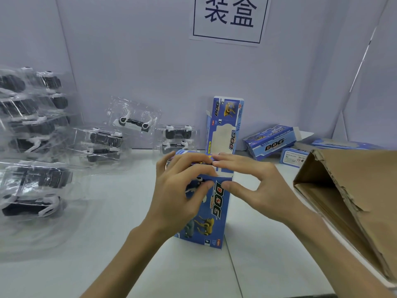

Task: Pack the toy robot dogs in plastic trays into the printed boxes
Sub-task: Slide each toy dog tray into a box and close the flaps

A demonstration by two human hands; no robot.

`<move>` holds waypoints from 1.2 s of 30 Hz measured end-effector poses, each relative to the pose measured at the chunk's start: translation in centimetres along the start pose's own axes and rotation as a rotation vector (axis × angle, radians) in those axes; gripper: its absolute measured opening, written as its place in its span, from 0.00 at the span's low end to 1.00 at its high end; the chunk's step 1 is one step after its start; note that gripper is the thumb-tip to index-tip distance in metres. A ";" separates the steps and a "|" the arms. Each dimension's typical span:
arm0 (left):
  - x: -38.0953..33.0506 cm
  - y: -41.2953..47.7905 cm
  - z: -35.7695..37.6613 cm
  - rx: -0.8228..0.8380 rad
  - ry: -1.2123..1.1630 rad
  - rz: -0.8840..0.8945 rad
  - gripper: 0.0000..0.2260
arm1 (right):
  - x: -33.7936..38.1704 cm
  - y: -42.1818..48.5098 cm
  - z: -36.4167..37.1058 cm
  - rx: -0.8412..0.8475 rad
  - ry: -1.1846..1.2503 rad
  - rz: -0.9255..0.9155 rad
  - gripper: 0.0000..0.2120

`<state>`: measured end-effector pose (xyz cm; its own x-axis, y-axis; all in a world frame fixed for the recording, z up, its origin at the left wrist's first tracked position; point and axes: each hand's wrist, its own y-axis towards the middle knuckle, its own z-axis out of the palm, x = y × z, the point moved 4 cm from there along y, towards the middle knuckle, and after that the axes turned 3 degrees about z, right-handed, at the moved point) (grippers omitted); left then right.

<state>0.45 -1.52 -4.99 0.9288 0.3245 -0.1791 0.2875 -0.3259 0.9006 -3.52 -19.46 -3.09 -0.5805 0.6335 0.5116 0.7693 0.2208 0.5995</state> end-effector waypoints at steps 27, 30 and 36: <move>2.6 0.8 -2.9 -0.034 -0.110 -0.011 0.10 | 0.6 -0.2 0.4 -0.053 -0.032 0.041 0.17; 2.4 1.2 -2.9 0.022 -0.098 -0.004 0.08 | 0.5 -0.2 0.3 -0.052 -0.071 0.028 0.16; 1.6 0.9 -2.0 0.097 -0.091 0.050 0.12 | 0.8 -0.1 0.3 -0.088 -0.144 -0.044 0.16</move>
<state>1.70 0.47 -3.70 0.9586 0.2251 -0.1743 0.2576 -0.4254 0.8676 -3.99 -18.74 -2.98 -0.5644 0.7254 0.3941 0.7137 0.1888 0.6746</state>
